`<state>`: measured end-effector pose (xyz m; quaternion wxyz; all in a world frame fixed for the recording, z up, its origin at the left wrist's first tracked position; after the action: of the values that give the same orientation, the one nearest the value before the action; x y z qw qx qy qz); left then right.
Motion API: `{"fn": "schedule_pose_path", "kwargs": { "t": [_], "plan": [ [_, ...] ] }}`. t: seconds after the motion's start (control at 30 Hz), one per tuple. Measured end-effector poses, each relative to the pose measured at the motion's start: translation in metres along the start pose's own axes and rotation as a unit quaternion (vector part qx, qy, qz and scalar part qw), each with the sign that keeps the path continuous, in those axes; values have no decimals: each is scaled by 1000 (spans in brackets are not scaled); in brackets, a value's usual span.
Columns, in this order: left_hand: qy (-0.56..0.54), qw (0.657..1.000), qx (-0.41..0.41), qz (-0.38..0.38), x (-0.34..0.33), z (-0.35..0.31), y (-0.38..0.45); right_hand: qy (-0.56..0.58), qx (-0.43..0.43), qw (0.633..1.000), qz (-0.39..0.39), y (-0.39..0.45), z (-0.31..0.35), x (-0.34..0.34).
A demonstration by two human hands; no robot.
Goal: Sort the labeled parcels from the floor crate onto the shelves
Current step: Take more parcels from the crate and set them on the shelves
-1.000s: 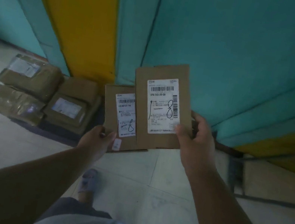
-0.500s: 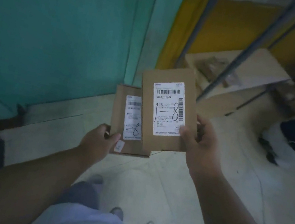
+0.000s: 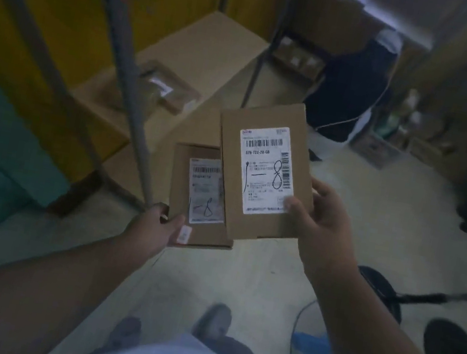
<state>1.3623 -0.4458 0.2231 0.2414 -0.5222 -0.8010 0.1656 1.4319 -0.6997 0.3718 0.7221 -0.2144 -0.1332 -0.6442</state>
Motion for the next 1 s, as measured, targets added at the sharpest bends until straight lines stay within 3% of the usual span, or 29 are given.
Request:
{"fn": "schedule_pose_path", "kwargs": {
  "t": [0.17,0.3,0.43,0.6,0.83,1.0],
  "plan": [
    [13,1000,-11,3,-85,-47,66,15,-15,1000,-19,88,-45,58],
    [-11,999,2,-32,-137,-75,102,1,-14,1000,8,171,-56,99],
    [-102,991,37,-74,-170,-97,122,1,4,997,77,249,-45,124],
    [-136,980,54,-138,-186,-120,153,26,16,993,117,342,-30,118],
    [-194,963,77,-172,-197,-160,229,40,21,987,156,438,-22,110],
    [-219,949,75,-216,-228,-190,256,37,39,971,231,510,-23,110]
  ]
}}
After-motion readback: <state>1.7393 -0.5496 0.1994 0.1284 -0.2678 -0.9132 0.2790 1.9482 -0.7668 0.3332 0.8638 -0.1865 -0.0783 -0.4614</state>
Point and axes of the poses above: each hand's wrist, its own y-axis towards the middle knuckle, its own x-axis out of the back of the hand, z = x × y, the point moved 4 cm from there along y, towards the middle knuckle, and after that the axes turned 14 degrees about -y, right-handed, at the moved point
